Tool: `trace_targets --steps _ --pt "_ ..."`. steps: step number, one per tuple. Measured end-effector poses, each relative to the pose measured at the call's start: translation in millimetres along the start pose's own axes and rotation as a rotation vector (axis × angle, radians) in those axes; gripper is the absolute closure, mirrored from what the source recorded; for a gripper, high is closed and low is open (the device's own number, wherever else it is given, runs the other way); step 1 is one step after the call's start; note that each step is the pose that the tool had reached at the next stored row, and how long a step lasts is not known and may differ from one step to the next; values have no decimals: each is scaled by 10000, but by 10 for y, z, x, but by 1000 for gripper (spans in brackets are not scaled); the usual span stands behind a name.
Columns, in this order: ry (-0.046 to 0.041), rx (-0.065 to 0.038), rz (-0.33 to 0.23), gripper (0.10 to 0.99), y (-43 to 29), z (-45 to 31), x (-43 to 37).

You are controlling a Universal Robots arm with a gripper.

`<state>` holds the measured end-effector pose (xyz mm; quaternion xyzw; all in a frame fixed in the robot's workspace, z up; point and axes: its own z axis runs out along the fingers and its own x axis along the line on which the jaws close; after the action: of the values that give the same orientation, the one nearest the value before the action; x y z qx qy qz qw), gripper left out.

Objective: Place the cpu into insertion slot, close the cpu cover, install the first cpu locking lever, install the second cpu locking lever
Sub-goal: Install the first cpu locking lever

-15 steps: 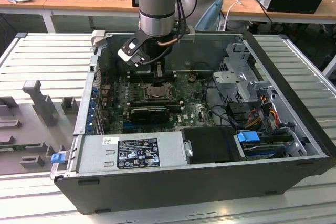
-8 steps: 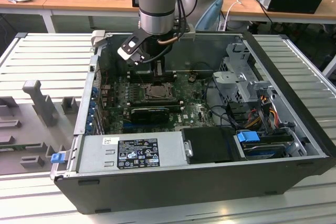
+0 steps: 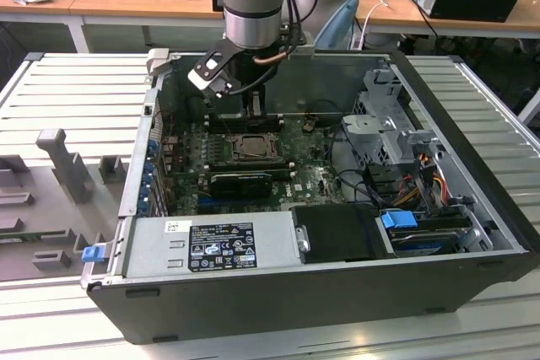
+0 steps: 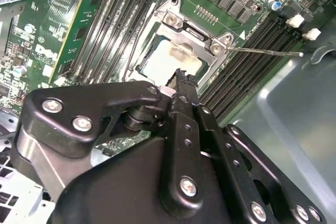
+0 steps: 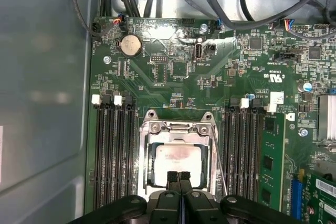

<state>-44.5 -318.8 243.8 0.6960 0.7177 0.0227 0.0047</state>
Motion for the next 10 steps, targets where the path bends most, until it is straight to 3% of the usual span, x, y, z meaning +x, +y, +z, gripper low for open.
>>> trace_targets --steps 10 --pt "0 -1 -1 980 8 -204 5"
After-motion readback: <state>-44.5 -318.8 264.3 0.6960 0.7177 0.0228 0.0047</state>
